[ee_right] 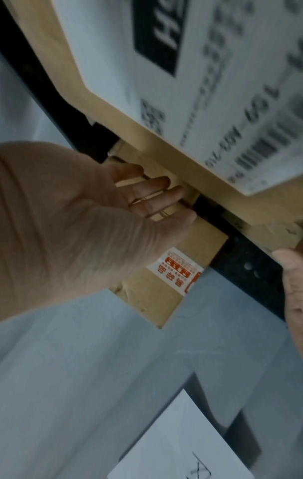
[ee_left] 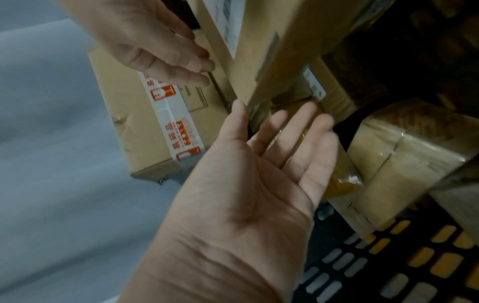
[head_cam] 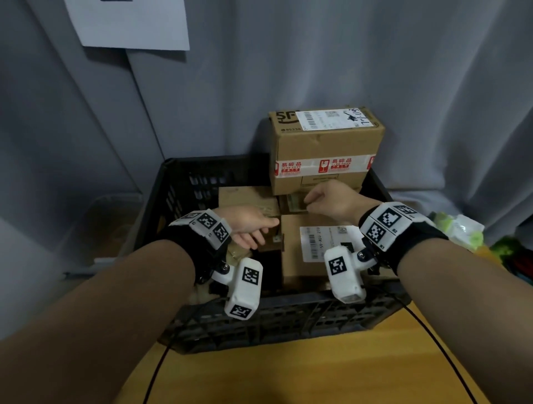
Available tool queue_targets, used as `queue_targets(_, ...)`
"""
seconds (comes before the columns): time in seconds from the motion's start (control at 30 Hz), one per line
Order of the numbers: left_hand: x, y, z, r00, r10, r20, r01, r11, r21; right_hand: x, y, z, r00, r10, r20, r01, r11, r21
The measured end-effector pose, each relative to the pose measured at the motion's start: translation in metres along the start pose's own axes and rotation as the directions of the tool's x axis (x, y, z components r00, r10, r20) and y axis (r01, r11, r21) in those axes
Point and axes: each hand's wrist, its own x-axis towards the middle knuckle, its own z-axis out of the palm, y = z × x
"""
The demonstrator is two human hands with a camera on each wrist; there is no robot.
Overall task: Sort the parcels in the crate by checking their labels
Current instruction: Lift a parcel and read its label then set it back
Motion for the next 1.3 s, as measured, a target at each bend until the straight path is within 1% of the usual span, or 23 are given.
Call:
queue_targets(0.13,-0.007,-0.022,-0.028,0.987,0.029,-0.158,-0.043,0.996,-0.084,0.007,-0.028,0.011,0.998,-0.058,-0.013,0.059,0.995,0.076)
queue_targets(0.27,-0.012,-0.045,-0.05,0.956,0.046,-0.289,-0.098,0.981,-0.167,0.015,-0.054,0.026,0.991,-0.13,0.025,0.128,0.989,0.07)
queue_targets(0.43,-0.008,-0.066,-0.062,0.91,0.028,-0.415,-0.136,0.963,-0.233,0.028,-0.073,0.047,0.986,-0.136,0.097,0.126,0.987,0.098)
queue_targets(0.57,0.007,-0.075,-0.066,0.913,-0.008,-0.407,-0.117,0.953,-0.28,0.039,-0.075,0.058,0.984,-0.107,0.142,0.101,0.994,0.047)
queue_targets(0.63,0.018,-0.077,-0.066,0.924,-0.053,-0.378,-0.077,0.944,-0.322,0.043,-0.072,0.061,0.985,-0.091,0.148,0.088,0.996,0.026)
queue_targets(0.73,0.039,-0.081,-0.065,0.938,-0.154,-0.311,0.031,0.93,-0.366,0.048,-0.063,0.061,0.988,-0.059,0.143,0.058,0.998,0.01)
queue_targets(0.83,0.053,-0.08,-0.06,0.944,-0.204,-0.259,0.077,0.9,-0.429,0.052,-0.051,0.057,0.992,-0.012,0.127,0.012,1.0,0.003)
queue_targets(0.9,0.063,-0.08,-0.057,0.943,-0.217,-0.253,0.083,0.888,-0.452,0.053,-0.045,0.056,0.993,0.01,0.115,-0.011,1.0,0.006)
queue_targets(1.0,0.102,-0.095,-0.056,0.941,-0.217,-0.259,0.079,0.886,-0.457,0.054,-0.037,0.054,0.992,0.04,0.121,-0.042,0.999,0.015)
queue_targets(1.07,0.113,-0.099,-0.054,0.938,-0.229,-0.261,0.073,0.865,-0.496,0.054,-0.034,0.053,0.992,0.053,0.118,-0.056,0.998,0.017)
queue_targets(1.13,0.103,-0.09,-0.051,0.937,-0.236,-0.259,0.068,0.848,-0.525,0.053,-0.031,0.052,0.992,0.062,0.109,-0.064,0.998,0.02)
queue_targets(1.23,0.073,-0.075,-0.048,0.935,-0.227,-0.273,0.045,0.838,-0.543,0.053,-0.03,0.051,0.992,0.07,0.105,-0.072,0.997,0.019)
queue_targets(1.3,0.062,-0.071,-0.049,0.933,-0.217,-0.287,0.015,0.821,-0.571,0.053,-0.03,0.051,0.993,0.062,0.096,-0.064,0.998,0.016)
